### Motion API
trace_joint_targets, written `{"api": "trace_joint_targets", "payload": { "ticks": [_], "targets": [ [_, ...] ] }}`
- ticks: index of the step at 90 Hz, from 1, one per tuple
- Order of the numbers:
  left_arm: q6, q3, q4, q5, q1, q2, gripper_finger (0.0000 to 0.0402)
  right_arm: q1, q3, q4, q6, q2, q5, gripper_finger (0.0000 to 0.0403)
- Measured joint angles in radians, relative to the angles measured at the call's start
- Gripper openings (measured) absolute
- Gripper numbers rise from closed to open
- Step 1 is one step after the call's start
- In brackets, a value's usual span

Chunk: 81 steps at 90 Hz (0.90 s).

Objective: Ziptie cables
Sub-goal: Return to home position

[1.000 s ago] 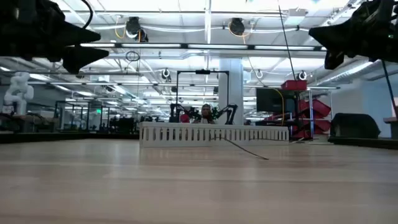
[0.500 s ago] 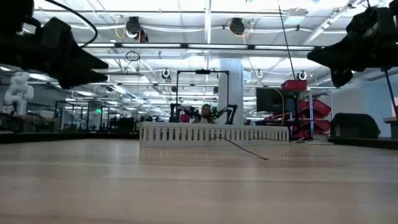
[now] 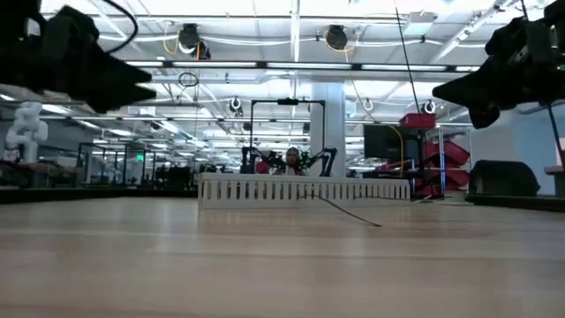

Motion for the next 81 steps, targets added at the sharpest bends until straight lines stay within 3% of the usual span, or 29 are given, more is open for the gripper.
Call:
{"api": "trace_joint_targets", "payload": {
  "ticks": [20, 43, 64, 81],
  "targets": [
    [0.003, 0.000, -0.088, 0.026, 0.002, -0.054, 0.0287, 0.003, 0.000, 0.000, -0.003, -0.012, -0.031, 0.0000],
    [-0.019, 0.000, -0.077, 0.057, 0.003, -0.076, 0.0264, 0.003, 0.000, 0.018, -0.084, -0.013, -0.103, 0.0000],
    [-0.021, 0.000, -0.074, 0.068, 0.003, -0.076, 0.0260, 0.003, 0.000, 0.005, -0.089, -0.012, -0.105, 0.0000],
    [0.047, 0.000, -0.096, 0.068, 0.003, -0.076, 0.0260, 0.003, 0.000, -0.010, 0.088, -0.011, -0.107, 0.0000]
  ]
}}
